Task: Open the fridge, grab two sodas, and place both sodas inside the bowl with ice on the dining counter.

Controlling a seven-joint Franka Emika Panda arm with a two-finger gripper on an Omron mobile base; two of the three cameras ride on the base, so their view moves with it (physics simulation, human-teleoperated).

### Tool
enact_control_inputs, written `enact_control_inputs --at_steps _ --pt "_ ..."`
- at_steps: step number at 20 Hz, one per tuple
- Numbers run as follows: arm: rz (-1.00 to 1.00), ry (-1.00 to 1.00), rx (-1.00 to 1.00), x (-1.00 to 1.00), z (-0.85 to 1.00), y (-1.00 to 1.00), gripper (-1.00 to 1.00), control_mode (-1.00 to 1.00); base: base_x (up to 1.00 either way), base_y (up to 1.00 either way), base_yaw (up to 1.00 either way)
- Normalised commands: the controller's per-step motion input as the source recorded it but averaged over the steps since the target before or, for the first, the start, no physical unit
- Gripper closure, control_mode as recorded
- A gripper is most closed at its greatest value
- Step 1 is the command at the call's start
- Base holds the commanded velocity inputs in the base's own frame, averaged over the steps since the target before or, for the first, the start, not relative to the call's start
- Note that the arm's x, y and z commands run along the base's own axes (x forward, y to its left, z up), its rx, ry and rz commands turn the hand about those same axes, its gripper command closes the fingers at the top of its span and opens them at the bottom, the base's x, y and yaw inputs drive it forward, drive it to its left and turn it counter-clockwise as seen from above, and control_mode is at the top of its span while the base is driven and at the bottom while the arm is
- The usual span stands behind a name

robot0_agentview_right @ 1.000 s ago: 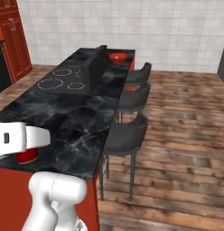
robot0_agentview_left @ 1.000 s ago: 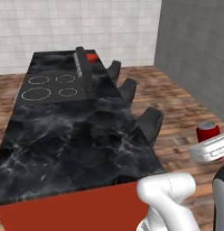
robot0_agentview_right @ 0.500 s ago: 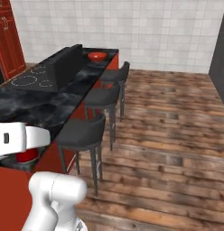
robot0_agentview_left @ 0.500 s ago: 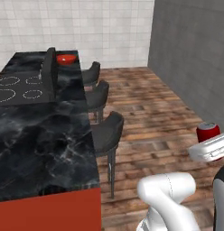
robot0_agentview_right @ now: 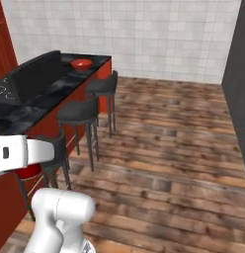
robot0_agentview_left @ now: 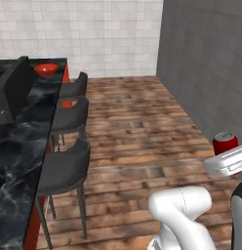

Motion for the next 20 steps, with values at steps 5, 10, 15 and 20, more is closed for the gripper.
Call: enact_control_inputs --at_steps 5,10,15,20 --pt "0.00 0.00 0.00 0.00 0.00 0.00 1.00 1.00 1.00 -0.89 0.16" --pt "0.00 0.00 0.00 0.00 0.00 0.00 1.00 1.00 1.00 -0.79 0.18" --pt "0.00 0.00 0.00 0.00 0.00 0.00 1.00 1.00 1.00 -0.66 0.21" --pt "0.00 0.00 0.00 0.00 0.00 0.00 1.00 1.00 1.00 -0.59 0.23"
